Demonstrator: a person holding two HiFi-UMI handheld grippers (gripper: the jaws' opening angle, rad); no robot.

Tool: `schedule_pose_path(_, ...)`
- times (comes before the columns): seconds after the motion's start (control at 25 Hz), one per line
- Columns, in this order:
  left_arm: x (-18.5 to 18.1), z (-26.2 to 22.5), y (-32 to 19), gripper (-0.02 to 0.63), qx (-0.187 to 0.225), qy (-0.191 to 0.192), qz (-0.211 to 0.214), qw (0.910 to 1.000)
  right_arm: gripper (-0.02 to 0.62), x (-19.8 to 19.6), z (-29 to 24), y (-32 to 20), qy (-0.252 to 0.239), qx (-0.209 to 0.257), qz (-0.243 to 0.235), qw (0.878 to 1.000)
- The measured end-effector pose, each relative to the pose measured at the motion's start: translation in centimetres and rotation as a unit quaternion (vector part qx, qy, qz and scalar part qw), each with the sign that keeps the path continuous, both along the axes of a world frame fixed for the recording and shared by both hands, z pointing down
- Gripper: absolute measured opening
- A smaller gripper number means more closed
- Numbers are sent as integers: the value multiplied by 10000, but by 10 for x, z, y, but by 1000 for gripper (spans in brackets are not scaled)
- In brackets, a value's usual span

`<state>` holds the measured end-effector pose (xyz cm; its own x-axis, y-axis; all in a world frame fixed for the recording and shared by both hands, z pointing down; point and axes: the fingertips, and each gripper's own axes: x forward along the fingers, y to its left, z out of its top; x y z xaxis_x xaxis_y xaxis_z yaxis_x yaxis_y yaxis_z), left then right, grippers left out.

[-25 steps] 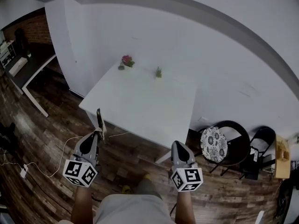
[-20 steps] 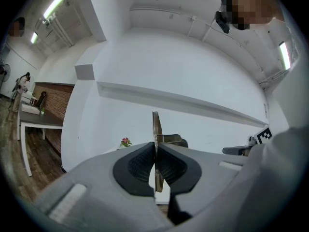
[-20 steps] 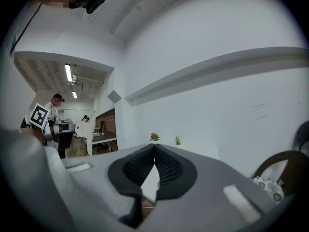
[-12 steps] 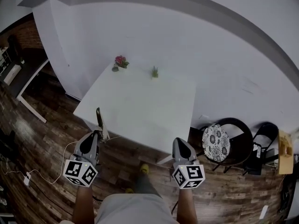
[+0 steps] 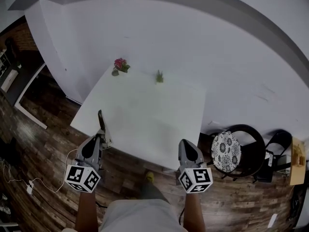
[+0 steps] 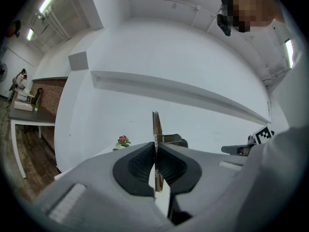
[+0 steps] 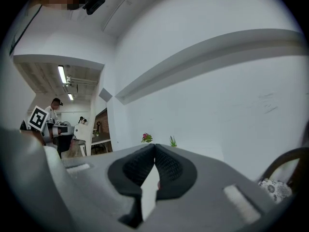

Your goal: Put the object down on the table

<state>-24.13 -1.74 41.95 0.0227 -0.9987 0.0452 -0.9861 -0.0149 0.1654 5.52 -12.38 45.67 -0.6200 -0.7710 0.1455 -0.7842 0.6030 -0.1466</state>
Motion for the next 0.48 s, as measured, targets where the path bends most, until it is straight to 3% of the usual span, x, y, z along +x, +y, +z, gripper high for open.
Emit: schedule_pose_path(0.48, 7, 24, -94, 9, -433, -35, -57, 9990, 3, 1, 27, -98, -54, -365, -109, 9993)
